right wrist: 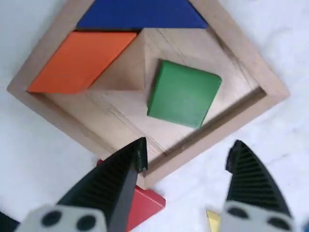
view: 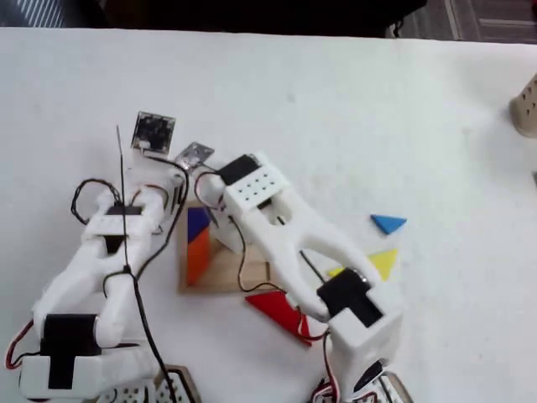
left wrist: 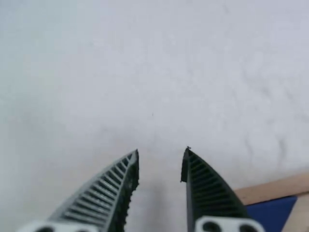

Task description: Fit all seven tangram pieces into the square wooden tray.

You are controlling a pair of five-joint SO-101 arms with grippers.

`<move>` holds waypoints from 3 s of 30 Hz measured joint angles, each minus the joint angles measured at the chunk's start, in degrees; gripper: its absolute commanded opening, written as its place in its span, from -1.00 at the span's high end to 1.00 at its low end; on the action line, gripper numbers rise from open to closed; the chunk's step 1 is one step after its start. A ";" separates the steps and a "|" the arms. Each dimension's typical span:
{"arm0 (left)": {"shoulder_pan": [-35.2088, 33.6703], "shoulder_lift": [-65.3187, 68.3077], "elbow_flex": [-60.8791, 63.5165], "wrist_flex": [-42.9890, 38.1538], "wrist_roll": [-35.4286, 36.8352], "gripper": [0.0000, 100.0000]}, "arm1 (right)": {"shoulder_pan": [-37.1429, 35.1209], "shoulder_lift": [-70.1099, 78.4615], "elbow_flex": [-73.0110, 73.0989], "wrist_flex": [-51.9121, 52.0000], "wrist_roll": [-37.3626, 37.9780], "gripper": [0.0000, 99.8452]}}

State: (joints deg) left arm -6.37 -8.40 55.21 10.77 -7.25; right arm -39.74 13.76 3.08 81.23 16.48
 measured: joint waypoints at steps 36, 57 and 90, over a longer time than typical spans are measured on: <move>27.60 -20.04 -0.18 18.90 8.35 0.96 | 42.90 -9.58 23.30 -32.26 -15.74 0.97; 32.26 -7.03 5.45 12.31 8.35 0.96 | 45.98 6.15 4.48 -22.68 -15.74 0.97; 21.19 -6.07 3.16 16.44 8.35 0.96 | 45.01 6.15 4.48 -22.68 -15.74 0.96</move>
State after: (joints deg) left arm 14.81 -14.46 58.37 27.21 1.10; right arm 5.27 19.91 7.56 58.55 0.75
